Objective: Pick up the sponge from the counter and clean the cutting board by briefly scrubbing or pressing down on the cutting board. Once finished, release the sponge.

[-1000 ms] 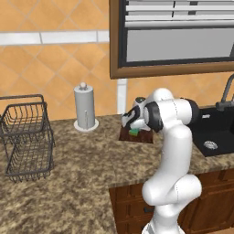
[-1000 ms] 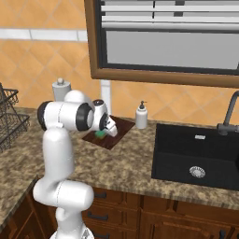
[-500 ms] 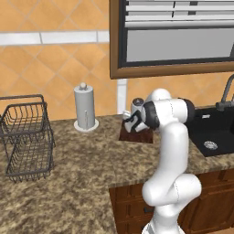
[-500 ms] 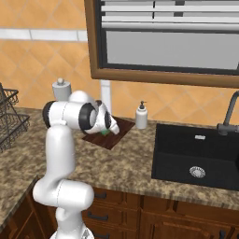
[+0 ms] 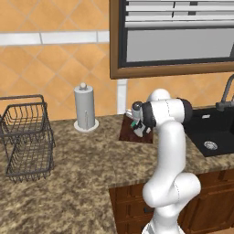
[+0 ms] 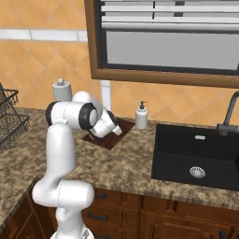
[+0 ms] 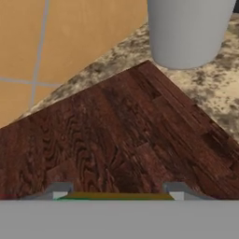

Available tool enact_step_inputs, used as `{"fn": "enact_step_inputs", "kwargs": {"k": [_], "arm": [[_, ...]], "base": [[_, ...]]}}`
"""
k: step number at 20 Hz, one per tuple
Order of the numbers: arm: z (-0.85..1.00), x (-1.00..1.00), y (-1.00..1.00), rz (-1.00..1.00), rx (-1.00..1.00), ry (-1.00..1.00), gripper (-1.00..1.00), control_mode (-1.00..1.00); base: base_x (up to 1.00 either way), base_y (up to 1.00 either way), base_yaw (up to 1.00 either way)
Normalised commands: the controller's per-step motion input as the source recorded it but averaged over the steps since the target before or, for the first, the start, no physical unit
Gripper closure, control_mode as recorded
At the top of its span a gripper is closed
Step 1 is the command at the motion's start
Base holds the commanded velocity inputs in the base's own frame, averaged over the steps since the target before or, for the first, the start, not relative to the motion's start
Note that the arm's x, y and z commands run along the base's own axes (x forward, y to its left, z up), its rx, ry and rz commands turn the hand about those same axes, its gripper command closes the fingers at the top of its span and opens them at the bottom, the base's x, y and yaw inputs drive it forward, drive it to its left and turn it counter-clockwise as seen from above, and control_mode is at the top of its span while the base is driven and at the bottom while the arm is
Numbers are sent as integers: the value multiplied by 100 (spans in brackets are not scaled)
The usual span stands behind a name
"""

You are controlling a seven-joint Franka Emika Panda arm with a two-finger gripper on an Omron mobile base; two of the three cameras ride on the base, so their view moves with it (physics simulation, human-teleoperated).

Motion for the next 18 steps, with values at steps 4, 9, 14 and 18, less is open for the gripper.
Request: {"fn": "enact_step_inputs", "kwargs": {"k": [4,9,14,18], "arm": [[-13,-1,-78,-21,4,9,100,-100],[-32,-2,-80,-21,2,7,100,-100],[-34,-36,-87,-19,3,-4,100,-100],[-69,-82,-69,-16,0,-18,100,-100]], "base": [[0,0,0],[0,0,0],[0,0,0],[0,0,0]]}}
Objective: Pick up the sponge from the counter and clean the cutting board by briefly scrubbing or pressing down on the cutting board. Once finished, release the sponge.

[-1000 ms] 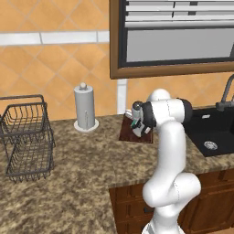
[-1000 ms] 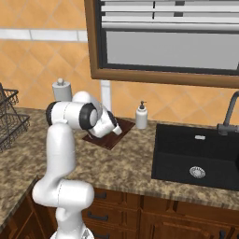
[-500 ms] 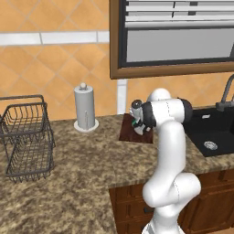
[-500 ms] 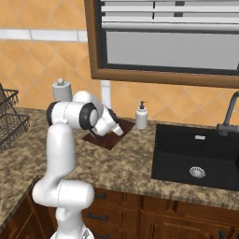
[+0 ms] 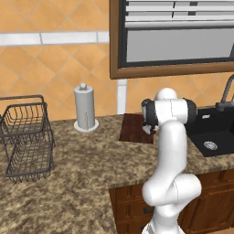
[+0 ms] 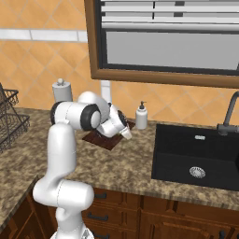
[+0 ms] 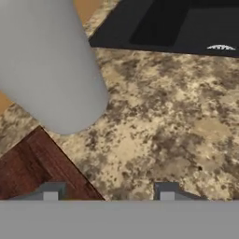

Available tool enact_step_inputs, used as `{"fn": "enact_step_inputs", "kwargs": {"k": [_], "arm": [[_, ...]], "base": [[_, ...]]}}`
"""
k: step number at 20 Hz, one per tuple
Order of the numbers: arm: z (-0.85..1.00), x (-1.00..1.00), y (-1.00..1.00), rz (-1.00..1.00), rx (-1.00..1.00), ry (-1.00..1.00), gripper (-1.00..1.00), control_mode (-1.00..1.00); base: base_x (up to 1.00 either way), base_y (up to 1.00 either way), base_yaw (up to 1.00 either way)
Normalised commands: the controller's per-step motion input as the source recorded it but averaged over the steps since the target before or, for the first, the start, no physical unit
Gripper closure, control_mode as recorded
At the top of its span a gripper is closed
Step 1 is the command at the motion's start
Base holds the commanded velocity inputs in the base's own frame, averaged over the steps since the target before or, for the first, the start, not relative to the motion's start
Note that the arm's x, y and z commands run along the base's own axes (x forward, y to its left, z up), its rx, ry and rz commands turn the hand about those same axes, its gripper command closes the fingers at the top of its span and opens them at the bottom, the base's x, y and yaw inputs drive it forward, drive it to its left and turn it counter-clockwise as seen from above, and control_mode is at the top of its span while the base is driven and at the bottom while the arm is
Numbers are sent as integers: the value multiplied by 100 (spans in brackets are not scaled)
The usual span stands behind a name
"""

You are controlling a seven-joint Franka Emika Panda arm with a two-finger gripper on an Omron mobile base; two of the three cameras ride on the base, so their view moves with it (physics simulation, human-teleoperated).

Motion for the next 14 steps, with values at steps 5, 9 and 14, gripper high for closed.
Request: {"fn": "enact_step_inputs", "kwargs": {"k": [5,9,14], "arm": [[-76,-94,-74,-14,1,-21,100,-100],[-36,-81,-48,-11,2,-8,100,-100],[6,-49,-65,-2,12,0,100,-100]], "base": [[0,0,0],[0,0,0],[0,0,0]]}}
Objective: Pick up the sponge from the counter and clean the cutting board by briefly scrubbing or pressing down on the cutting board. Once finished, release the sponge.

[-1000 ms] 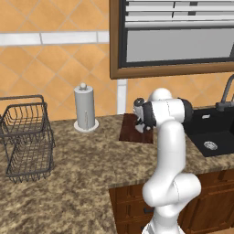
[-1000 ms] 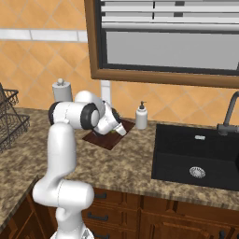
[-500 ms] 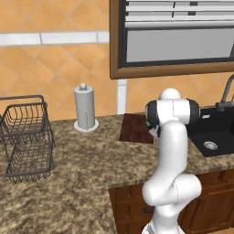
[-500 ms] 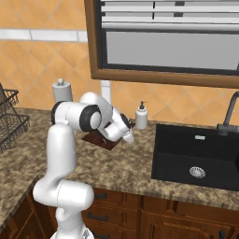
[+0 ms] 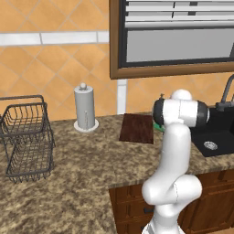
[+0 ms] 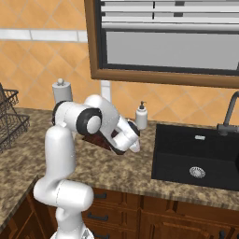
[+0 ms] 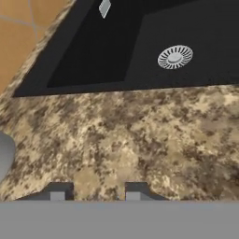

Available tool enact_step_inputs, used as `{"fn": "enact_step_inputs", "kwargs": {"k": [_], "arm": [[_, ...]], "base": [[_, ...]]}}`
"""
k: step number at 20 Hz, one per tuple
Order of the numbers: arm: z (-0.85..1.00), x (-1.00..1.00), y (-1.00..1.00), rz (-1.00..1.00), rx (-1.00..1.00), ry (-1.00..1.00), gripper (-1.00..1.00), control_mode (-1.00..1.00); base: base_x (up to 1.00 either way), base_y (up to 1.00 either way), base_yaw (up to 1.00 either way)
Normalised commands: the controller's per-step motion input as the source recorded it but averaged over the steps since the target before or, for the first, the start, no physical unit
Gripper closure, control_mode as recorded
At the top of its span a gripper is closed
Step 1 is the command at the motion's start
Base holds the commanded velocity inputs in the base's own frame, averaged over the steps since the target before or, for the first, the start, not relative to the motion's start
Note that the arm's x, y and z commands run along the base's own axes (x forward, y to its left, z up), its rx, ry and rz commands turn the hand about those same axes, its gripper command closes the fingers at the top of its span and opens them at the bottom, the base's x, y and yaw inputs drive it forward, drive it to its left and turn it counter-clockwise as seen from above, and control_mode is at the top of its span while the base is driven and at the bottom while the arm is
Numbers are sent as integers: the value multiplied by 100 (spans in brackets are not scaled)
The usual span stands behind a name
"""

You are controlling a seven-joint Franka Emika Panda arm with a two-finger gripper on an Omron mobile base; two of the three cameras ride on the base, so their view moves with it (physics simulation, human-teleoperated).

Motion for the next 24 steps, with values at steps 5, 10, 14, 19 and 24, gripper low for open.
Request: {"fn": "enact_step_inputs", "kwargs": {"k": [5,10,14,19,24], "arm": [[8,-23,-15,0,6,0,100,-100],[0,-18,-3,0,1,0,-100,-100],[24,-13,-1,0,2,-9,-100,-100],[60,-42,-7,1,10,-21,-100,-100],[100,-91,-1,6,15,-29,-100,-100]], "base": [[0,0,0],[0,0,0],[0,0,0],[0,0,0],[0,0,0]]}}
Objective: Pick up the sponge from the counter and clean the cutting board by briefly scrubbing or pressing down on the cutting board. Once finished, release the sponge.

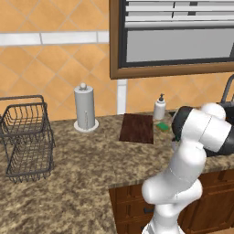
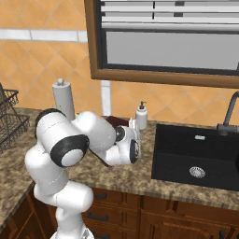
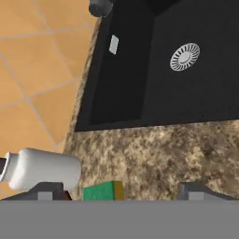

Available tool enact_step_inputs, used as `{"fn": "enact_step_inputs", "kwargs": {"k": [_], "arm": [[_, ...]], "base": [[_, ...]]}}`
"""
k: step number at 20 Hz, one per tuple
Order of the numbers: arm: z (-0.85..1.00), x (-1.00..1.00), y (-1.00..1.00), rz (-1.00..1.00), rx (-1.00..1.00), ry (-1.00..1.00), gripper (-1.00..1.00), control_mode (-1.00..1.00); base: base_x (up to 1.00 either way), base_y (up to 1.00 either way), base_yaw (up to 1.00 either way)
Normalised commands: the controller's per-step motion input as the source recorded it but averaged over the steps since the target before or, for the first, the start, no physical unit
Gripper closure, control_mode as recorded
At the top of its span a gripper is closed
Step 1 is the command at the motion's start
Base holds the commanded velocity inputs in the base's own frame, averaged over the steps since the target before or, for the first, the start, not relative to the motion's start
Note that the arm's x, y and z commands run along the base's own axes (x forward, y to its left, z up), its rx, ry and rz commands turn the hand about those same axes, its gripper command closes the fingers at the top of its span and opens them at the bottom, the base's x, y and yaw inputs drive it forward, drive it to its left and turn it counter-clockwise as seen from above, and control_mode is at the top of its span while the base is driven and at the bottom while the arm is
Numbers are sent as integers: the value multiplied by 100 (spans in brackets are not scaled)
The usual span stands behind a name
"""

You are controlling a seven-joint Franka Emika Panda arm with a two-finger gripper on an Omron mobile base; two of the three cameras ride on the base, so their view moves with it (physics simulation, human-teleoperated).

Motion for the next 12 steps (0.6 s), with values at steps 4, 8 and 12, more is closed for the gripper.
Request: {"fn": "enact_step_inputs", "kwargs": {"k": [4,8,12], "arm": [[100,-76,0,15,11,-29,-100,-100],[100,-37,-3,24,6,-29,-100,-100],[100,-18,-18,24,12,-23,-100,-100]], "base": [[0,0,0],[0,0,0],[0,0,0]]}}
